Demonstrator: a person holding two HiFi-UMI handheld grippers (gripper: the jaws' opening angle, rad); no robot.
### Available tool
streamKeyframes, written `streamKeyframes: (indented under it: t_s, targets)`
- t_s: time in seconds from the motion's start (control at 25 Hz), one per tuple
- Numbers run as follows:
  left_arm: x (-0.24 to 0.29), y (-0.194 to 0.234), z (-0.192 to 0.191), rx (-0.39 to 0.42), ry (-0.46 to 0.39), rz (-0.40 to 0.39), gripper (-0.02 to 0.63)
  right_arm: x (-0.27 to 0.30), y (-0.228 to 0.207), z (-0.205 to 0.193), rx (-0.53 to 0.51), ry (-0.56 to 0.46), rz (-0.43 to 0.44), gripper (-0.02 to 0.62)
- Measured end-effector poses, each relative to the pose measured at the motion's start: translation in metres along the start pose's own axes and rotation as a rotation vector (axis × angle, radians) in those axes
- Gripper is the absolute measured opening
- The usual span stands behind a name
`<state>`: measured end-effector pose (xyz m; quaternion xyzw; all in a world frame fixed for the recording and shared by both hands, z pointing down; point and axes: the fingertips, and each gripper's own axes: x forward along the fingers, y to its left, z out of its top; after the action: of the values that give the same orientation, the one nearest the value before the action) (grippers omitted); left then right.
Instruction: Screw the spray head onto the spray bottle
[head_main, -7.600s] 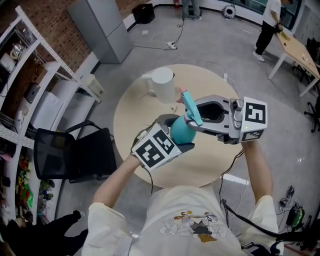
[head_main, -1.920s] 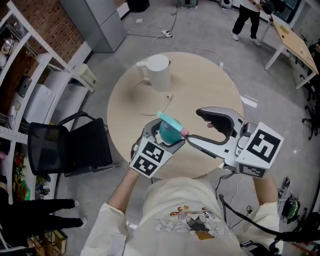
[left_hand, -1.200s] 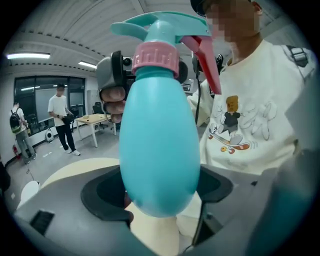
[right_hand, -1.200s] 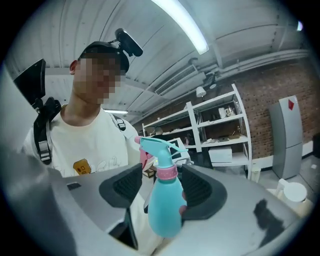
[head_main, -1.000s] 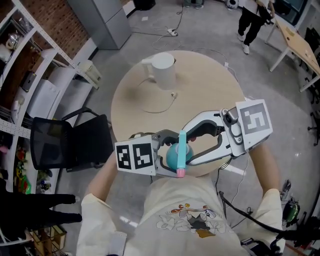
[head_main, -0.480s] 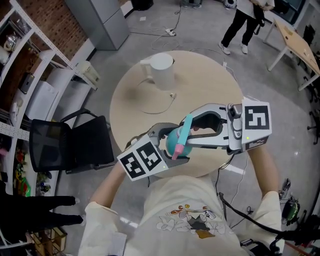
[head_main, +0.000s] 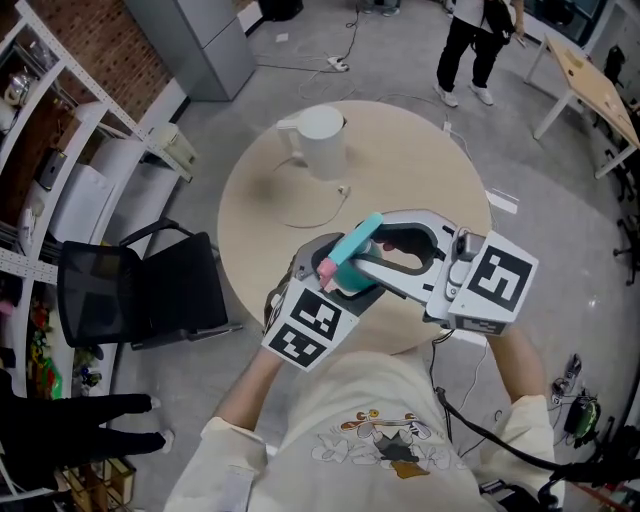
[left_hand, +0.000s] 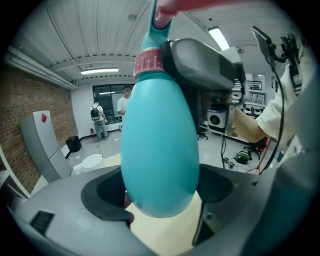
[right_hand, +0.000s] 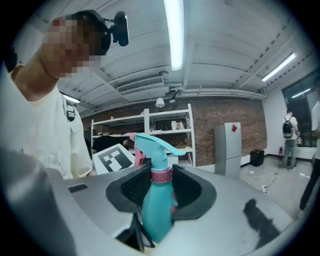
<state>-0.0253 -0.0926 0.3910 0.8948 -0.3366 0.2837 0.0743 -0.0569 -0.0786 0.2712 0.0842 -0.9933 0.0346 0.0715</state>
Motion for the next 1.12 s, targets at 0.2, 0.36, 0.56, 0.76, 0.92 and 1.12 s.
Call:
streamKeyframes:
  t_s: [0.2,0.36,0.56,0.76,0.92,1.12]
  targets:
    - [0.005,0.013,0.000,-0.041,0.018,0.145,0.416,-0.001,-0.012,0.002,0.063,-0.038,-0.207,0.135]
    - [0.005,0.021,-0.004,-0.045,0.041,0.232,0.416,0.000,-0.016,-0.003,0.096,-0.032,-0.316,0.135]
    - [0.016,0.018,-0.010,-0.060,0.061,0.251,0.416,-0.006,-0.020,-0.019,0.088,0.034,-0.345,0.135]
    - [0.015,0.017,-0.022,-0.053,0.046,0.129,0.416,-0.004,-0.008,-0.036,0.082,0.073,-0.184,0.216]
    - [0.008,0.010,-0.027,-0.019,0.037,-0.011,0.416,-0.008,-0.007,-0.046,0.072,0.103,-0.078,0.221]
    - [-0.007,-0.027,-0.026,0.090,0.034,-0.313,0.416,-0.022,0.011,-0.035,0.097,0.022,0.223,0.221]
